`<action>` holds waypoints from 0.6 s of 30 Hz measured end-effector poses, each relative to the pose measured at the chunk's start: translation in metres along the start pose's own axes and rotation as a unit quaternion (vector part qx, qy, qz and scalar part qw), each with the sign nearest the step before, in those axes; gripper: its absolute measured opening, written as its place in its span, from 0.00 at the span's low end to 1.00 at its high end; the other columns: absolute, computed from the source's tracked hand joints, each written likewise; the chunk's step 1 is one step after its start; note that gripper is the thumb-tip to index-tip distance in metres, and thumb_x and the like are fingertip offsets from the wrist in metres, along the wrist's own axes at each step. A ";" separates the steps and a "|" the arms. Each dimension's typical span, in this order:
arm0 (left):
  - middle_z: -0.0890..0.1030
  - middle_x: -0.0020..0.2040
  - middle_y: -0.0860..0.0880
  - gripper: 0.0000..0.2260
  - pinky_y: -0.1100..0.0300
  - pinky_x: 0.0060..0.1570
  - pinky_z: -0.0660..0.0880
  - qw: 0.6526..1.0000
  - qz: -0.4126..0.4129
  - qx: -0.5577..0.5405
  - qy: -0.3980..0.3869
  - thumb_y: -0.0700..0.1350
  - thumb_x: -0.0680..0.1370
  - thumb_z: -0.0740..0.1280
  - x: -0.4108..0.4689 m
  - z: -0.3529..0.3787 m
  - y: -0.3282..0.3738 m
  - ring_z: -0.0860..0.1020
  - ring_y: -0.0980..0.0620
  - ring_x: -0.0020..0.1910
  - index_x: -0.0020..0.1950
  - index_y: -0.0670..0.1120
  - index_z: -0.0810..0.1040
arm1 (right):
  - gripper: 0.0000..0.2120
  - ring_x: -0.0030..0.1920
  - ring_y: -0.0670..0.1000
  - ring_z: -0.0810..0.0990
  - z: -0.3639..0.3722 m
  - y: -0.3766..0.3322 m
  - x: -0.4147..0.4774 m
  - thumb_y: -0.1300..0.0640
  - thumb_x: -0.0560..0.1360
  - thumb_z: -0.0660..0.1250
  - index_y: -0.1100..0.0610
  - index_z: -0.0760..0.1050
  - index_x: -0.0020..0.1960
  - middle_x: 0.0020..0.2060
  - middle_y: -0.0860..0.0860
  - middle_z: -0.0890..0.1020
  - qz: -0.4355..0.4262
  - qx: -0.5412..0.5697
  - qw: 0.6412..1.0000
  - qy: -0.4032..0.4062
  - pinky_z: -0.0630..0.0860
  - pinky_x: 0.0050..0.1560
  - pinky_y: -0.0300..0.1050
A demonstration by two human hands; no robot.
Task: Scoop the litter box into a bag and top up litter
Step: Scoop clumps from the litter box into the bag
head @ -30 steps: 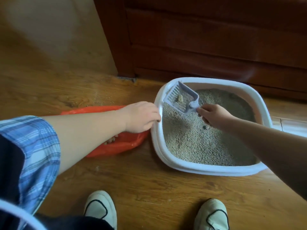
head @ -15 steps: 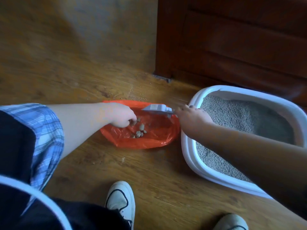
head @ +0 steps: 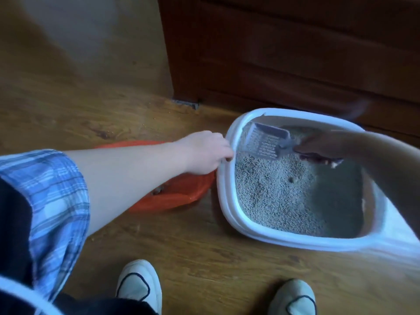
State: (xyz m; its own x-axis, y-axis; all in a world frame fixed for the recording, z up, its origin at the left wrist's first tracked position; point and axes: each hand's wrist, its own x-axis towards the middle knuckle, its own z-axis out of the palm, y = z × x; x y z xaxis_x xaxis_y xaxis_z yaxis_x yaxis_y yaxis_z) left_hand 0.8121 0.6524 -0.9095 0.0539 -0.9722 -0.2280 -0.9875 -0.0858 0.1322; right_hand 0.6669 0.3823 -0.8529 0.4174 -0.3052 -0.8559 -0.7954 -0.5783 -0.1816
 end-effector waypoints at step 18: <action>0.74 0.67 0.54 0.20 0.52 0.71 0.63 0.998 0.054 -0.016 -0.030 0.50 0.78 0.57 0.102 0.048 0.054 0.69 0.52 0.67 0.70 0.52 0.70 | 0.16 0.54 0.58 0.82 -0.003 0.116 -0.012 0.59 0.78 0.63 0.60 0.76 0.65 0.47 0.53 0.79 0.219 -0.094 0.943 0.234 0.78 0.44 0.49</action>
State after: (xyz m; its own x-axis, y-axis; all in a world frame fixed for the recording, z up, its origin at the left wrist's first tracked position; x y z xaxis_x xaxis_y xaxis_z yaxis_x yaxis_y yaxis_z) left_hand 0.7568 0.5589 -0.9720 -0.0632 -0.9612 -0.2685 -0.9816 0.0113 0.1905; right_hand 0.5712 0.3163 -0.8624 0.2500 -0.8204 -0.5142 -0.8628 -0.4298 0.2663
